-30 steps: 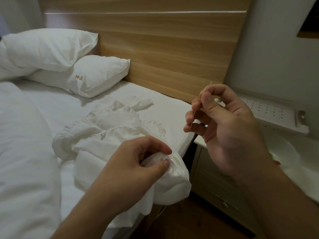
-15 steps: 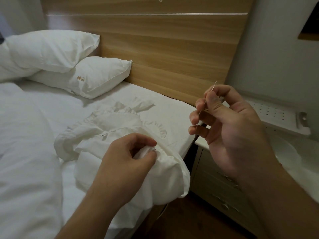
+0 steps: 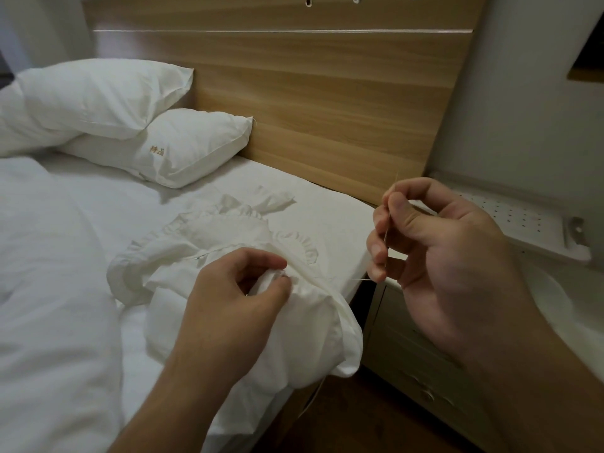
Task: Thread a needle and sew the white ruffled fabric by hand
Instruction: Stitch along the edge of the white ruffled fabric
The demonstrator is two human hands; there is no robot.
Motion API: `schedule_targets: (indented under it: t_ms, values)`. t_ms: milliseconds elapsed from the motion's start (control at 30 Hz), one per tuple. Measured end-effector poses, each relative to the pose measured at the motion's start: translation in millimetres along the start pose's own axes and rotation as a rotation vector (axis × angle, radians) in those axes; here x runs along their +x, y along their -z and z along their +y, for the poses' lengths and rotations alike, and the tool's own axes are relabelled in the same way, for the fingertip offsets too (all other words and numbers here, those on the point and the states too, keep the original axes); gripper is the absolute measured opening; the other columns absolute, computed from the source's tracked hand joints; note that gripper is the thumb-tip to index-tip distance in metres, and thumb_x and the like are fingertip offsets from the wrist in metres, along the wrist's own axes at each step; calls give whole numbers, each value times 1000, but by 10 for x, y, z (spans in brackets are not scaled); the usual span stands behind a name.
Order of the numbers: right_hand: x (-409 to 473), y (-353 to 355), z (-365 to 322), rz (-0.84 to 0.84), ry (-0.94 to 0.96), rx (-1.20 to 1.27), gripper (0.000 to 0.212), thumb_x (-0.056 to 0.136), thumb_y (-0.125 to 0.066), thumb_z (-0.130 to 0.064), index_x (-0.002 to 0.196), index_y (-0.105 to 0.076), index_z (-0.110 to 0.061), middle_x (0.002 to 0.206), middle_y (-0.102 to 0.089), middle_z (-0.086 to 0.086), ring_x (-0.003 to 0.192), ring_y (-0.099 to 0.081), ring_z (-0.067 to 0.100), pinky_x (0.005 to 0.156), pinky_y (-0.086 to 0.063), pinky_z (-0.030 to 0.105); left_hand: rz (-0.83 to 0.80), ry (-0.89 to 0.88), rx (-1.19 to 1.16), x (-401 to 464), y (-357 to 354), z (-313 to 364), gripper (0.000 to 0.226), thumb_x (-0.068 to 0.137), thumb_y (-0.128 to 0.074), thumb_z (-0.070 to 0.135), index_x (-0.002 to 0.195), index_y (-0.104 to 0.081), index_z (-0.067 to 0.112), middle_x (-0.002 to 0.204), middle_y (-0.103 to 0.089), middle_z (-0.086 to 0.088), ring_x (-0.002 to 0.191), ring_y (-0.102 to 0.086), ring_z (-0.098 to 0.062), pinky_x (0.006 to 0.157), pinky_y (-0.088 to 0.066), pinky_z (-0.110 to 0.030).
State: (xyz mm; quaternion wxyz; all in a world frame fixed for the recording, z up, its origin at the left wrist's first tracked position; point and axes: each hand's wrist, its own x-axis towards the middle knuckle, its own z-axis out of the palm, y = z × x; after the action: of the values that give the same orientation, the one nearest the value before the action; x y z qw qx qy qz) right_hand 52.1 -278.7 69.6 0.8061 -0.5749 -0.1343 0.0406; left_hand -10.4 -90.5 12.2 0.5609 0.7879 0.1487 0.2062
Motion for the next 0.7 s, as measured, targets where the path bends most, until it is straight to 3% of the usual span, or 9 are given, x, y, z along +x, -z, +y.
schedule_targets:
  t_ms: [267, 333, 400, 467, 600, 700]
  values:
    - [19, 24, 17, 17, 54, -150, 14, 108, -48, -15, 96, -57, -14, 74, -67, 8, 55, -50, 19, 47, -39, 26, -82, 41, -278, -4, 46, 77, 17, 89, -80, 9, 89, -84, 26, 92, -81, 4, 91, -76, -4, 82, -49, -20]
    - [14, 37, 33, -2, 160, -285, 14, 109, -47, -14, 97, -56, -16, 70, -67, 6, 53, -49, 19, 50, -42, 26, -109, 50, -331, -5, 47, 104, 19, 89, -78, 7, 87, -85, 24, 93, -82, 2, 92, -76, -5, 84, -49, -21]
    - [-1, 42, 60, -56, 276, -484, 15, 109, -48, -16, 97, -56, -23, 70, -66, 5, 57, -54, 30, 53, -49, 37, -130, 55, -362, -13, 42, 123, 20, 88, -77, 6, 86, -85, 23, 94, -82, 1, 93, -76, -5, 85, -49, -22]
    - [-11, 47, 103, -153, 337, -661, 15, 107, -50, -17, 98, -55, -28, 71, -64, 4, 63, -57, 28, 56, -51, 43, -145, 53, -378, -20, 40, 131, 20, 88, -76, 6, 86, -85, 23, 95, -82, 0, 93, -76, -5, 85, -48, -23]
    - [19, 87, 200, -272, 371, -909, 11, 103, -59, -23, 99, -59, -34, 78, -61, -8, 72, -59, 13, 61, -49, 34, -152, 56, -420, -19, 52, 129, 12, 76, -78, 17, 85, -85, 22, 94, -81, -2, 92, -75, -7, 87, -48, -28]
    - [48, 121, 232, -306, 417, -1027, 4, 95, -61, -33, 97, -63, -35, 74, -56, -12, 79, -57, 10, 65, -47, 32, -150, 52, -426, -15, 57, 134, 13, 80, -77, 12, 83, -85, 22, 93, -81, -3, 93, -75, -9, 88, -49, -29]
